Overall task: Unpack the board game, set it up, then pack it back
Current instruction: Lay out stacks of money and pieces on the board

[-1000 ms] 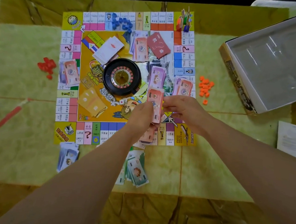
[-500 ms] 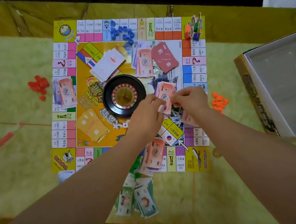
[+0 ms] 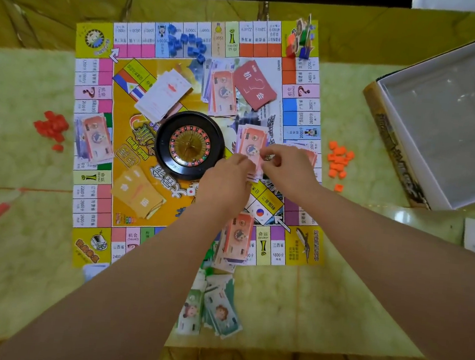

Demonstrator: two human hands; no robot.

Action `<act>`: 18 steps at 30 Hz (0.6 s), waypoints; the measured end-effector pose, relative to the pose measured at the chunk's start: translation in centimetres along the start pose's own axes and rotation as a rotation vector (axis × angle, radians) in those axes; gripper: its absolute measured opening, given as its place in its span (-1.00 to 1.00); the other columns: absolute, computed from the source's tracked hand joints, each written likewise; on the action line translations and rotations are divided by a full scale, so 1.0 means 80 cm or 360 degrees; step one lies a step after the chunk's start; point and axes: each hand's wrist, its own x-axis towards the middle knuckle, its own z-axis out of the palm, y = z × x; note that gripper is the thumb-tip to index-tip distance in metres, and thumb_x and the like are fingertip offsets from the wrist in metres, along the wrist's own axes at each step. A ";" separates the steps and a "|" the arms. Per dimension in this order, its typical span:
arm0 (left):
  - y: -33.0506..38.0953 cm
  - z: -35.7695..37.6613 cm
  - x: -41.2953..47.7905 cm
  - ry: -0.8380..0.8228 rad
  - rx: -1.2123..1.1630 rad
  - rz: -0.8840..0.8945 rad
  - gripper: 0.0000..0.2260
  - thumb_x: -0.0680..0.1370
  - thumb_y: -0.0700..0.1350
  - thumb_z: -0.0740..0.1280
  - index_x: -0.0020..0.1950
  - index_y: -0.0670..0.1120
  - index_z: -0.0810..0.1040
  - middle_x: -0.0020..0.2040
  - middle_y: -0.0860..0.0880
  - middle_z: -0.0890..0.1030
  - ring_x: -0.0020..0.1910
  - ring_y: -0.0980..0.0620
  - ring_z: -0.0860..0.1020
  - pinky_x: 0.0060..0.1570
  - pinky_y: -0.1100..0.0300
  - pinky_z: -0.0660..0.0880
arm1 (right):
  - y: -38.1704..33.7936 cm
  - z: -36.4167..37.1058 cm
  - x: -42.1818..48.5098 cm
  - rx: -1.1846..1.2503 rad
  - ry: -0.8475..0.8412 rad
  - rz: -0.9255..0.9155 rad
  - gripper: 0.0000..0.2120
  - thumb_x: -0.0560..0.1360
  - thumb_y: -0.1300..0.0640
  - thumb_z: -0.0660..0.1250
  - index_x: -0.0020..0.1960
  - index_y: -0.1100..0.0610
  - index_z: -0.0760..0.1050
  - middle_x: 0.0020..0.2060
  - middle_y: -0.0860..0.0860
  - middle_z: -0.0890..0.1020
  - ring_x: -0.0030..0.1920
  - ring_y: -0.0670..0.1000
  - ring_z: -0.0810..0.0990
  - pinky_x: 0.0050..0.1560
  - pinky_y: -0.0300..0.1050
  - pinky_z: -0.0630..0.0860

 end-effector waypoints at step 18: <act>-0.035 0.118 -0.258 -0.0119 -0.0222 -0.0457 -0.83 0.59 -0.15 0.18 0.12 -0.05 0.53 -0.04 -0.04 0.56 -0.09 -0.07 0.54 -0.22 0.14 0.35 | 0.042 0.105 -0.237 -0.0507 -0.0381 -0.0347 -0.82 0.50 0.14 0.34 0.10 0.01 0.50 -0.02 -0.07 0.44 -0.05 -0.05 0.44 -0.16 -0.12 0.45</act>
